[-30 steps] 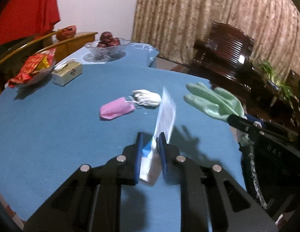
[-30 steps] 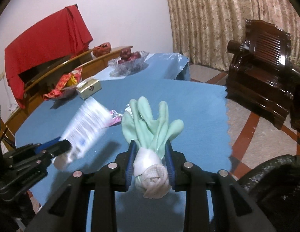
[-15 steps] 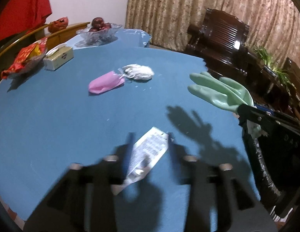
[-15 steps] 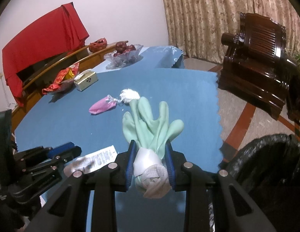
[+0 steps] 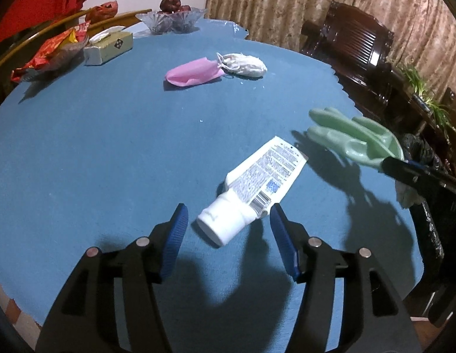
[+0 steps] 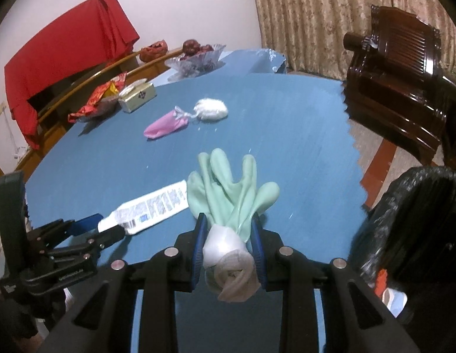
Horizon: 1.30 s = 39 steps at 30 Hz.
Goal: Collect trash
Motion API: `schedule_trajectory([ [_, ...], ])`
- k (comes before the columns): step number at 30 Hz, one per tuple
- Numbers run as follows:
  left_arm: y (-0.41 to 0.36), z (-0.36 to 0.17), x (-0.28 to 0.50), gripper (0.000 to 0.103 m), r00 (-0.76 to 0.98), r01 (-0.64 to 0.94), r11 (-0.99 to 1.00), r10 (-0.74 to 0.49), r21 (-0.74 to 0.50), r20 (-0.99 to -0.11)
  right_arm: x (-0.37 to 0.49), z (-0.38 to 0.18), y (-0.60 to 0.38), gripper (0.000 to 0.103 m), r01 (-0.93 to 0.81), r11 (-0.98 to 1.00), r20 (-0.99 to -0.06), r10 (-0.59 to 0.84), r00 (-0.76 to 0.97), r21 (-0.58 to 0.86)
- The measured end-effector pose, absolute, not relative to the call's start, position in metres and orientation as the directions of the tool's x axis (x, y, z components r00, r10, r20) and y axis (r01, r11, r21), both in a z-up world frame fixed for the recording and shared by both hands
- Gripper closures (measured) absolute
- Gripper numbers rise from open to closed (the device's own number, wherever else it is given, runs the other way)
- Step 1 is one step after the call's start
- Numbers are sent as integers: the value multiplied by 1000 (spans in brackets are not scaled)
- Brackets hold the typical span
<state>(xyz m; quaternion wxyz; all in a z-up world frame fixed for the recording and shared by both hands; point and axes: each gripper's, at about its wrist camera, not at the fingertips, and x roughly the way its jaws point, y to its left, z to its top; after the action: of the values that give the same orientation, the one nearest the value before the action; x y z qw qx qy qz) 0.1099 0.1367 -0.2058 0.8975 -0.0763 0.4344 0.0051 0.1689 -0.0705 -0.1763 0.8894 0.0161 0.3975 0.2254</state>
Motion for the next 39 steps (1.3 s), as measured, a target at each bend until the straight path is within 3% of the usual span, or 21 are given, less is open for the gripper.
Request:
schedule_trajectory([
  [13, 119, -210, 110, 71, 597, -27, 982, -132, -185, -791, 168, -179, -70, 74, -388, 899, -709, 409, 575, 204],
  [15, 113, -208, 110, 67, 602, -22, 986, -119, -166, -789, 168, -178, -70, 74, -387, 899, -708, 409, 576, 204],
  [17, 112, -207, 112, 57, 607, -25, 986, -116, -164, -786, 168, -178, -70, 74, -387, 900, -708, 408, 577, 203],
  [19, 113, -209, 118, 57, 604, -37, 986, -109, -165, -789, 168, -178, -71, 74, -383, 901, -708, 406, 578, 204],
  [24, 106, -212, 126, 64, 598, -14, 990, -105, -141, -794, 170, -177, -73, 74, -376, 904, -706, 403, 582, 205],
  [28, 102, -209, 122, 76, 606, -15, 988, -111, -151, -788, 169, -175, -75, 74, -372, 905, -703, 401, 587, 206],
  [39, 93, -171, 112, 76, 675, -8, 987, -113, -160, -729, 163, -151, -85, 74, -370, 906, -667, 407, 624, 206],
])
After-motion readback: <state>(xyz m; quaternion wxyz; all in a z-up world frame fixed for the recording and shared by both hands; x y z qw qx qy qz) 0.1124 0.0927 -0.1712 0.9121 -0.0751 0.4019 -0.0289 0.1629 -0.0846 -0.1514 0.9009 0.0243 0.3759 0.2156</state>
